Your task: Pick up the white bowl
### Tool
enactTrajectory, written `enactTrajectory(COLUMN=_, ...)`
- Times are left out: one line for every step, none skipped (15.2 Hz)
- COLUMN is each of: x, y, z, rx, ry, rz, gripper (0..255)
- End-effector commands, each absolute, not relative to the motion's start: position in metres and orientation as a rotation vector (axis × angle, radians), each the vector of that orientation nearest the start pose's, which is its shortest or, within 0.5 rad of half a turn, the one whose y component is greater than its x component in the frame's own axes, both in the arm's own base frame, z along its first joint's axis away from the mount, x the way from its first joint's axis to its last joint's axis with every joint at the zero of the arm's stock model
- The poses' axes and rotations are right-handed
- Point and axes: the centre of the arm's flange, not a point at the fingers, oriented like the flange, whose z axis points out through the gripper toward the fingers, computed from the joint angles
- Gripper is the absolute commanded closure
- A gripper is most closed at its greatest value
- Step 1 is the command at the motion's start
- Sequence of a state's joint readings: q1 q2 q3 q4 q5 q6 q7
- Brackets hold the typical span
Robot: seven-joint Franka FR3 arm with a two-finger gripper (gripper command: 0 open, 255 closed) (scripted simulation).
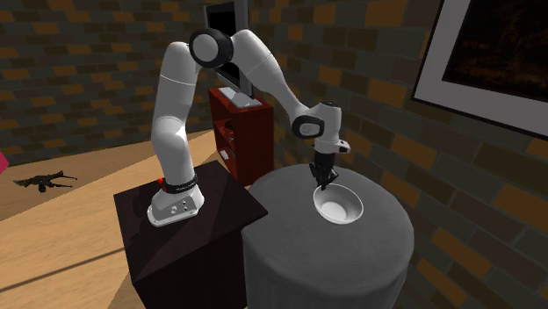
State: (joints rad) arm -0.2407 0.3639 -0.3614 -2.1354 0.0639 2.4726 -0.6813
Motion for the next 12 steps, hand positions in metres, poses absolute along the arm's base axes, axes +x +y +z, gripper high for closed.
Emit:
enactTrajectory(x=0.472, y=-0.324, z=0.255, rx=-3.208, ry=-0.081, rz=0.084, gripper=255)
enactTrajectory(x=0.472, y=-0.324, z=0.261, rx=-3.208, ry=-0.081, rz=0.084, gripper=255)
enactTrajectory(x=0.472, y=-0.324, z=0.266, rx=-3.208, ry=-0.081, rz=0.084, gripper=255)
enactTrajectory(x=0.472, y=-0.324, z=0.271, rx=-3.208, ry=-0.081, rz=0.084, gripper=255)
enactTrajectory(x=0.472, y=-0.324, z=0.276, rx=-3.208, ry=-0.081, rz=0.084, gripper=255)
enactTrajectory(x=0.472, y=-0.324, z=0.282, rx=-3.208, ry=-0.081, rz=0.084, gripper=255)
enactTrajectory(x=0.472, y=-0.324, z=0.287, rx=-3.208, ry=-0.081, rz=0.084, gripper=255)
enactTrajectory(x=0.472, y=-0.324, z=0.292, rx=-3.208, ry=-0.081, rz=0.084, gripper=255)
enactTrajectory(x=0.472, y=-0.324, z=0.298, rx=-3.208, ry=-0.081, rz=0.084, gripper=255)
enactTrajectory(x=0.472, y=-0.324, z=0.303, rx=-3.208, ry=-0.081, rz=0.084, gripper=255)
enactTrajectory(x=0.472, y=-0.324, z=0.304, rx=-3.208, ry=-0.081, rz=0.084, gripper=255)
enactTrajectory(x=0.472, y=-0.324, z=0.304, rx=-3.208, ry=-0.081, rz=0.084, gripper=255)
